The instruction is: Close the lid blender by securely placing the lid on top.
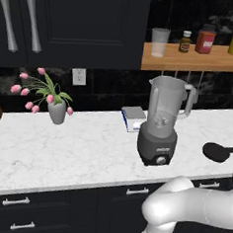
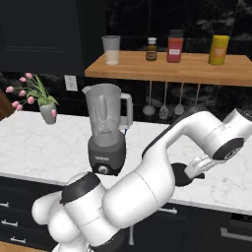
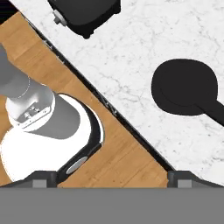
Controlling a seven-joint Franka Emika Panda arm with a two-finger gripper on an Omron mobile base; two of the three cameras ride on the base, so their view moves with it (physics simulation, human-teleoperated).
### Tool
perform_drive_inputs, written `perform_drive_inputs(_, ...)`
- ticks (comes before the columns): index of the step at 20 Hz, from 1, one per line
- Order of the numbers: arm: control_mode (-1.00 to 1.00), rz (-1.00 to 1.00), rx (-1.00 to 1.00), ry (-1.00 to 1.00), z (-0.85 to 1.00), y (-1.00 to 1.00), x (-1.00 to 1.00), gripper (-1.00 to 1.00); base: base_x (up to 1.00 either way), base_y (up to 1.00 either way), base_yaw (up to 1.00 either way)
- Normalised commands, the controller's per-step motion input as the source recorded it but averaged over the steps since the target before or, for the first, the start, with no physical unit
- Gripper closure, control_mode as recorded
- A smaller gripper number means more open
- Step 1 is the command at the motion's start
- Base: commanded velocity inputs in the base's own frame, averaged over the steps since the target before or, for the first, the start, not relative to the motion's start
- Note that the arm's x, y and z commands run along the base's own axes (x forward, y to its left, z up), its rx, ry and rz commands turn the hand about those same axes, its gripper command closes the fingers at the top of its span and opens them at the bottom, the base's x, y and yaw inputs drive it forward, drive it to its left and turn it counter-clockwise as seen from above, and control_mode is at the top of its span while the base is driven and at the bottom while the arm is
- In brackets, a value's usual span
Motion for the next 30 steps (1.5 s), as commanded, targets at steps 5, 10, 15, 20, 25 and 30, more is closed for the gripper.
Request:
perform_drive_inputs(5, -1.00, 0.28, -0.11, 0.00, -0.39, 0.00, 0.48, -1.00, 0.00, 0.00, 0.00)
perform_drive_inputs(10, -1.00, 0.15, -0.17, 0.00, -0.34, -0.03, 0.54, -1.00, 0.00, 0.00, 0.00)
perform_drive_inputs(15, -1.00, 0.21, -0.02, -0.10, -0.37, -0.25, 0.21, -1.00, 0.00, 0.00, 0.00)
perform_drive_inputs(20, -1.00, 0.13, 0.00, -0.19, -0.27, -0.13, 0.39, -1.00, 0.00, 0.00, 0.00)
perform_drive_inputs(25, -1.00, 0.00, -0.03, -0.06, -0.22, -0.09, 0.61, -1.00, 0.00, 0.00, 0.00)
perform_drive_inputs(30, -1.00, 0.05, 0.00, 0.00, -0.07, -0.18, 0.14, -1.00, 0.00, 0.00, 0.00)
